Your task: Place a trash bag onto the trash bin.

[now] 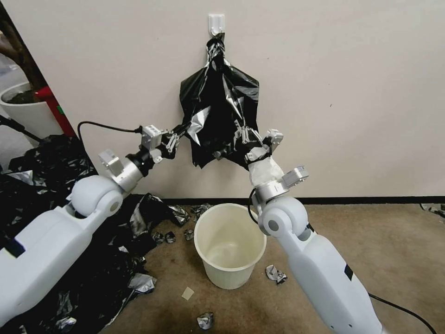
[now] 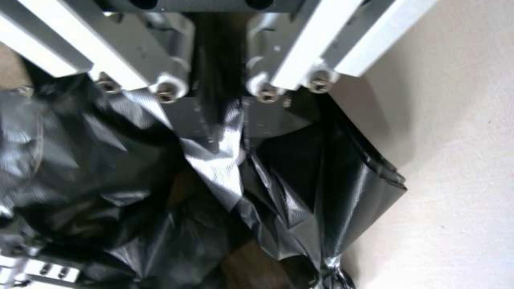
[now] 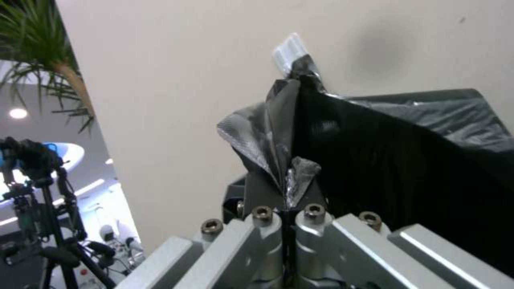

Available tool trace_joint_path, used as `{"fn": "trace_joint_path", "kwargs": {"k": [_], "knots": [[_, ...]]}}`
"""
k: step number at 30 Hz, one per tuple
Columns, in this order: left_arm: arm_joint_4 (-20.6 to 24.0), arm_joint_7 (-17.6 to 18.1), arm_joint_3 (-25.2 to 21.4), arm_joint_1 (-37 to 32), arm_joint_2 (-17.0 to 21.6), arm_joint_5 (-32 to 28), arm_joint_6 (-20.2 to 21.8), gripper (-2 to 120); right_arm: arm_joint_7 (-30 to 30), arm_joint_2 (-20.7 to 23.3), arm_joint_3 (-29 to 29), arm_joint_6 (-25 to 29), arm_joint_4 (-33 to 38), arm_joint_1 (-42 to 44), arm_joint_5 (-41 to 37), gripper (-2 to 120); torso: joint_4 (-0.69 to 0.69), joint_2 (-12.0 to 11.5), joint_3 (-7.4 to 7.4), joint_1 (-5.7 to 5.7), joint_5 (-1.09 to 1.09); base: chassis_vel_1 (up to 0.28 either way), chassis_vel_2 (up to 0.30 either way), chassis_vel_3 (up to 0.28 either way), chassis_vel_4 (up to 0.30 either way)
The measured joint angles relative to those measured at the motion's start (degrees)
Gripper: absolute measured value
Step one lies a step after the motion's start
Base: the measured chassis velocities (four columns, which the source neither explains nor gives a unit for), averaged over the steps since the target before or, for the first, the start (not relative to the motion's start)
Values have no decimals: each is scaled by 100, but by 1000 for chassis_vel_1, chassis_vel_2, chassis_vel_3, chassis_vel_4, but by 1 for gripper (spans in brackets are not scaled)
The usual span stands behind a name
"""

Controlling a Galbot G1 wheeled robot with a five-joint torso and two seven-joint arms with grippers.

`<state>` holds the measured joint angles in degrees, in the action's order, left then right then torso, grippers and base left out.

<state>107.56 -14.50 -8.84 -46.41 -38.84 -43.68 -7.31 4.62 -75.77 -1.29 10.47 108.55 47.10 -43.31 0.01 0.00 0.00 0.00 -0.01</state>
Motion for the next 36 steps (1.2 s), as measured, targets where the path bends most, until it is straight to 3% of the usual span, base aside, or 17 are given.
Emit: {"fn": "trace_joint_path", "kwargs": {"k": [10, 16, 22, 27, 36], "knots": [[436, -52, -644, -473, 7, 157, -20, 50, -186, -8, 25, 82, 134, 68, 12, 0, 0, 0, 0, 0, 0, 0, 0, 0, 0], [356, 54, -298, 21, 109, 1011, 237, 73, -324, -25, 38, 153, 82, 74, 118, 0, -1, 0, 0, 0, 1, 0, 0, 0, 0], [226, 79, 158, 501, 137, 1122, 760, 96, -391, -82, 56, 187, 61, 57, 232, 0, -1, 0, 0, 0, 1, 0, 0, 0, 0], [207, 115, 421, 781, 126, 1120, 991, 97, -458, -116, 71, 206, 42, 55, 359, 0, -2, 0, 0, 0, 1, 0, 0, 0, 0], [271, 178, 644, 1107, 140, 1161, 1516, 63, -572, -186, 93, 243, 55, 52, 416, 0, -1, 0, 0, 0, 1, 0, 0, 0, 0]]}}
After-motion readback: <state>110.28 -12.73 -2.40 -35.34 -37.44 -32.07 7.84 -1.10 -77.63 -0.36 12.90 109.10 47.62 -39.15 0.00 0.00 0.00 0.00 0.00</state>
